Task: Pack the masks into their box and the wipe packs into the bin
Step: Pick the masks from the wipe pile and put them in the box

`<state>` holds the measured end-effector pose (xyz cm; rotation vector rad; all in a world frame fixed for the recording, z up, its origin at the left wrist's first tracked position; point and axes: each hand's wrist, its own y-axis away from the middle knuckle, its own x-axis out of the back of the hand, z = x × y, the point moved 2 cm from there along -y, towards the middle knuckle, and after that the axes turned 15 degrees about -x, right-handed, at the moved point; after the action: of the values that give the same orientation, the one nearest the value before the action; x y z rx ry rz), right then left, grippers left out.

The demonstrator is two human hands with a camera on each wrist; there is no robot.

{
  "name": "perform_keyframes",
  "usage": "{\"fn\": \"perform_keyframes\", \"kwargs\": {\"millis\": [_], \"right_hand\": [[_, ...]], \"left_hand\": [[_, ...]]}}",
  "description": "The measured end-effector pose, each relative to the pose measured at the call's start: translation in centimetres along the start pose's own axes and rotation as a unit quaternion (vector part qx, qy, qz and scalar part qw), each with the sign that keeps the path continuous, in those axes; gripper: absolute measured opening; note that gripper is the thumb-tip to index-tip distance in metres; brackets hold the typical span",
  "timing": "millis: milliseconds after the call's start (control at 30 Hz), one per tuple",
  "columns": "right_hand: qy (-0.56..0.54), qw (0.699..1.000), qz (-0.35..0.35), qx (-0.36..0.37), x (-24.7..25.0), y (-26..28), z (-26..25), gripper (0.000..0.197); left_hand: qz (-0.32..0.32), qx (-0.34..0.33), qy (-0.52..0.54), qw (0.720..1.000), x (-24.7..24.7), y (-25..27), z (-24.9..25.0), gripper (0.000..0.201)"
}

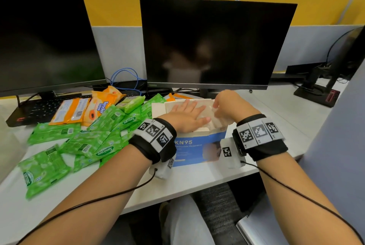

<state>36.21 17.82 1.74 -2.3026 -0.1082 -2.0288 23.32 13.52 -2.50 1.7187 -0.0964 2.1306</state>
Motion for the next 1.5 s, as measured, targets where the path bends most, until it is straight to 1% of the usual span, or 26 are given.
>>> {"fn": "perform_keyframes", "kwargs": {"millis": [67, 133, 167, 267, 300, 333, 367, 433, 500, 567, 633, 667, 733, 800, 833, 900, 967, 1033, 1100, 1167, 1233, 1300, 1367, 1400, 1500], "right_hand": [[0.035, 0.999, -0.028, -0.013, -0.3, -0.1, -0.1, 0.031], [0.042, 0.998, -0.032, -0.016, -0.4, 0.0, -0.5, 0.031], [0.039, 0.999, -0.029, -0.017, -0.5, 0.1, -0.7, 0.031], [0.038, 0.998, -0.038, -0.020, -1.0, 0.6, -1.1, 0.036], [0.045, 0.998, -0.035, -0.018, -1.1, 0.8, -1.2, 0.037], [0.053, 0.998, -0.026, -0.014, -1.2, 1.1, -1.3, 0.038], [0.057, 0.998, -0.015, -0.009, -1.2, 1.3, -1.4, 0.038], [0.047, 0.999, 0.014, -0.005, -0.7, 1.4, -1.4, 0.033], [0.005, 0.998, 0.062, -0.015, 0.2, 1.5, -1.2, 0.026], [-0.048, 0.993, 0.098, -0.034, 1.2, 1.5, -0.9, 0.019], [-0.053, 0.995, 0.074, -0.036, 1.4, 1.4, -0.9, 0.020], [-0.046, 0.997, 0.053, -0.029, 1.3, 1.3, -0.9, 0.022], [-0.047, 0.998, 0.035, -0.018, 0.9, 1.2, -1.0, 0.022], [-0.022, 0.999, 0.023, -0.021, 0.6, 1.2, -1.0, 0.022], [0.002, 1.000, 0.007, -0.026, 0.4, 1.4, -1.0, 0.025], [0.025, 0.999, -0.024, -0.033, -0.1, 1.7, -0.9, 0.037], [0.043, 0.998, -0.030, -0.030, -0.4, 2.1, -0.8, 0.043], [0.086, 0.996, -0.032, -0.019, -0.7, 2.3, -1.2, 0.044], [0.103, 0.994, -0.034, -0.016, -0.8, 2.2, -1.5, 0.041], [0.063, 0.997, -0.030, -0.032, -0.1, 1.9, -1.3, 0.032], [-0.019, 0.999, -0.005, -0.040, 1.1, 1.4, -0.8, 0.026], [-0.101, 0.994, 0.027, -0.032, 2.5, 1.2, -0.1, 0.019], [-0.131, 0.991, 0.026, -0.018, 3.6, 1.5, 0.4, 0.009], [-0.133, 0.991, 0.017, -0.007, 3.8, 1.6, 0.5, 0.008], [-0.136, 0.990, 0.031, 0.021, 4.0, 1.7, 0.6, 0.024]], "left_hand": [[0.002, 0.003, 0.000, 1.000, 0.1, 0.1, 0.0, 0.059], [0.011, -0.008, 0.000, 1.000, 0.1, 0.3, 0.0, 0.053], [0.030, -0.016, 0.004, 0.999, 0.1, 0.5, 0.1, 0.052], [0.154, -0.031, 0.038, 0.987, 0.1, 0.8, -0.1, 0.051], [0.182, -0.033, 0.038, 0.982, 0.1, 0.9, -0.1, 0.048], [0.194, -0.036, 0.032, 0.980, 0.1, 0.9, -0.2, 0.045], [0.193, -0.039, 0.027, 0.980, 0.1, 0.9, -0.2, 0.042], [0.161, -0.042, 0.023, 0.986, 0.1, 0.7, -0.3, 0.043], [0.123, -0.039, 0.015, 0.991, 0.0, 0.6, -0.2, 0.045], [0.108, -0.035, 0.010, 0.994, -0.1, 0.5, -0.2, 0.045], [0.121, -0.037, 0.014, 0.992, 0.0, 0.4, -0.3, 0.042], [0.135, -0.038, 0.019, 0.990, 0.0, 0.4, -0.3, 0.040], [0.162, -0.031, 0.031, 0.986, 0.1, 0.4, -0.2, 0.034], [0.181, -0.024, 0.034, 0.983, 0.0, 0.5, -0.2, 0.038], [0.182, -0.025, 0.032, 0.983, -0.1, 0.7, -0.1, 0.043], [0.165, -0.036, 0.036, 0.985, -0.2, 0.7, -0.1, 0.047], [0.141, -0.039, 0.037, 0.989, -0.2, 0.8, -0.1, 0.041], [0.139, -0.033, 0.032, 0.989, -0.1, 0.7, -0.1, 0.035], [0.149, -0.031, 0.032, 0.988, -0.1, 0.6, 0.0, 0.035], [0.158, -0.030, 0.033, 0.986, -0.2, 0.8, 0.0, 0.036], [0.168, -0.034, 0.036, 0.984, -0.1, 1.0, -0.1, 0.036], [0.177, -0.045, 0.040, 0.982, -0.1, 1.0, -0.3, 0.036], [0.175, -0.057, 0.036, 0.982, -0.2, 0.8, -0.3, 0.036], [0.172, -0.062, 0.032, 0.983, -0.3, 0.6, -0.3, 0.036], [0.171, -0.067, 0.026, 0.983, -0.3, 0.5, -0.5, 0.036]]}}
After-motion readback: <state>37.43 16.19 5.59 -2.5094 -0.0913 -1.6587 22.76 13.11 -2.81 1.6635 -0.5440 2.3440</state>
